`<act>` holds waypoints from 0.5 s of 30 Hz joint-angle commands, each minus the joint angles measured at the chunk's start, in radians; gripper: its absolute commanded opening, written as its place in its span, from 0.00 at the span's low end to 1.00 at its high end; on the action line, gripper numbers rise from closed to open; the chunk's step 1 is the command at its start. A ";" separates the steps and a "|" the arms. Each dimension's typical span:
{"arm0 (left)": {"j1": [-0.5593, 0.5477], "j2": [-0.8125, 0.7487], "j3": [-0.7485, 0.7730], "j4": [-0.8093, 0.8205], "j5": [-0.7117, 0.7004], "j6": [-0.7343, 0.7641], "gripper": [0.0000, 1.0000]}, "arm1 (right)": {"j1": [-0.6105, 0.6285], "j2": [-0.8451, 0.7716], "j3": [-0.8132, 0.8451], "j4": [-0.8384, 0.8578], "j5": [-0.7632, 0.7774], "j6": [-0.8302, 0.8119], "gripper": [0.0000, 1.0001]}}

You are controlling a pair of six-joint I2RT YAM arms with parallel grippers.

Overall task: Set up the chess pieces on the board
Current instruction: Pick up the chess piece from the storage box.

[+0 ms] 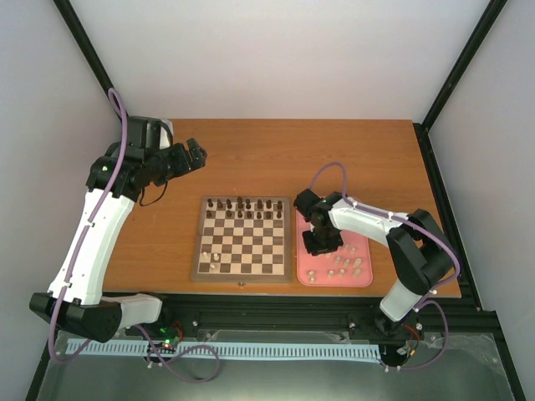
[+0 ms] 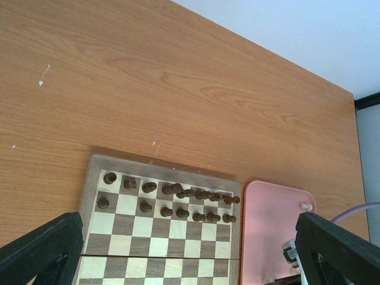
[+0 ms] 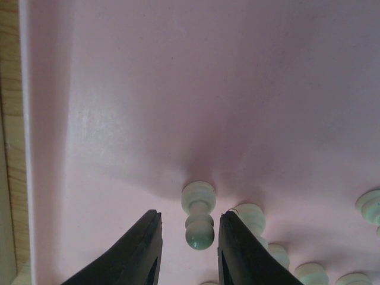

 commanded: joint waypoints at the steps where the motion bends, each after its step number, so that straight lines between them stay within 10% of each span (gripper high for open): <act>1: 0.007 -0.017 0.000 0.011 0.010 0.016 1.00 | -0.010 0.028 -0.012 0.006 0.010 0.011 0.26; 15: 0.006 -0.035 -0.023 0.014 0.023 0.016 1.00 | -0.008 -0.013 0.064 -0.051 0.028 0.027 0.08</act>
